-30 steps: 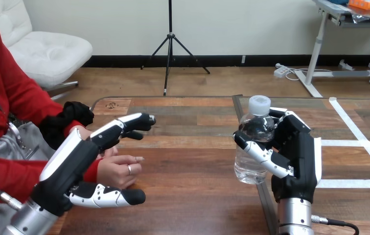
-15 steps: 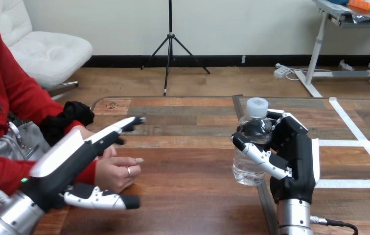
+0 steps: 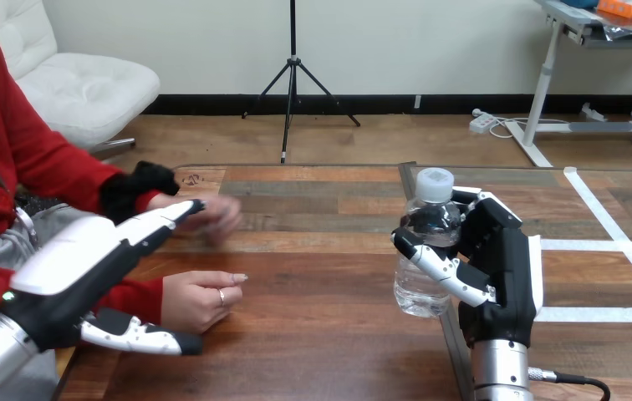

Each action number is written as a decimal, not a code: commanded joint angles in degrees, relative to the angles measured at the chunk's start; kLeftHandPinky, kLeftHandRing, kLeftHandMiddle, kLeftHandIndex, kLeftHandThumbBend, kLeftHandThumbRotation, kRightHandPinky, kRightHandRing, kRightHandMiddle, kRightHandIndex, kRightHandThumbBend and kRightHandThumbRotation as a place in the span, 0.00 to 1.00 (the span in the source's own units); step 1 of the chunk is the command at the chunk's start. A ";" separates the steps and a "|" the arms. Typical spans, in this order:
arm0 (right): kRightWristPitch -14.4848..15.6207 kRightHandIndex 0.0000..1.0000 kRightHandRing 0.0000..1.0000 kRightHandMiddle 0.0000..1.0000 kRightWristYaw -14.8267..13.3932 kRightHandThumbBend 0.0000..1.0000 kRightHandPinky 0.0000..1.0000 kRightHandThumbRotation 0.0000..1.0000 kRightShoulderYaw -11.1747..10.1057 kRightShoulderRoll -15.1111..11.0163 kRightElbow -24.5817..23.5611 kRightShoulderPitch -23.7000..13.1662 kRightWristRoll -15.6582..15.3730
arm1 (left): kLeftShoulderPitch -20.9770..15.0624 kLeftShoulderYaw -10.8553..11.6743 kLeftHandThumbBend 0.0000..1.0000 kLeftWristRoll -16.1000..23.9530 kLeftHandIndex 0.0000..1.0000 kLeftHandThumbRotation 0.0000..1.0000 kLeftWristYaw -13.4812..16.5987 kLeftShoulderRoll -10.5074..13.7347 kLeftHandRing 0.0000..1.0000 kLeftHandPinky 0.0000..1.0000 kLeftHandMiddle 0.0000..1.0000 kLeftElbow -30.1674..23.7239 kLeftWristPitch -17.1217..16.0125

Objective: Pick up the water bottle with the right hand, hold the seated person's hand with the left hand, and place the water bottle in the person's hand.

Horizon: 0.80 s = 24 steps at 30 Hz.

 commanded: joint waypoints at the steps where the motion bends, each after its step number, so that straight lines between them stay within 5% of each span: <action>1: -2.25 0.46 0.41 0.49 0.31 0.75 0.34 0.00 -0.30 1.79 -2.17 -5.46 -0.14 | -5.96 -3.61 1.00 3.51 0.95 0.54 5.85 2.68 0.92 0.80 0.93 1.40 1.43; 11: -2.49 0.46 0.42 0.49 0.89 0.75 0.34 0.00 0.07 2.13 -3.26 -5.07 0.09 | -9.12 -9.02 1.00 8.45 0.95 0.50 11.79 6.20 0.91 0.79 0.92 3.53 5.32; 17: -2.56 0.46 0.42 0.49 1.44 0.73 0.35 0.00 0.25 2.34 -4.21 -4.57 0.36 | -11.94 -12.92 1.00 12.53 0.93 0.49 18.19 7.98 0.90 0.78 0.91 6.70 6.45; 24: -2.49 0.46 0.43 0.49 1.38 0.74 0.36 0.00 0.43 2.54 -5.48 -3.85 0.08 | -15.31 -16.88 1.00 14.43 0.92 0.50 21.23 9.42 0.89 0.80 0.90 11.07 7.96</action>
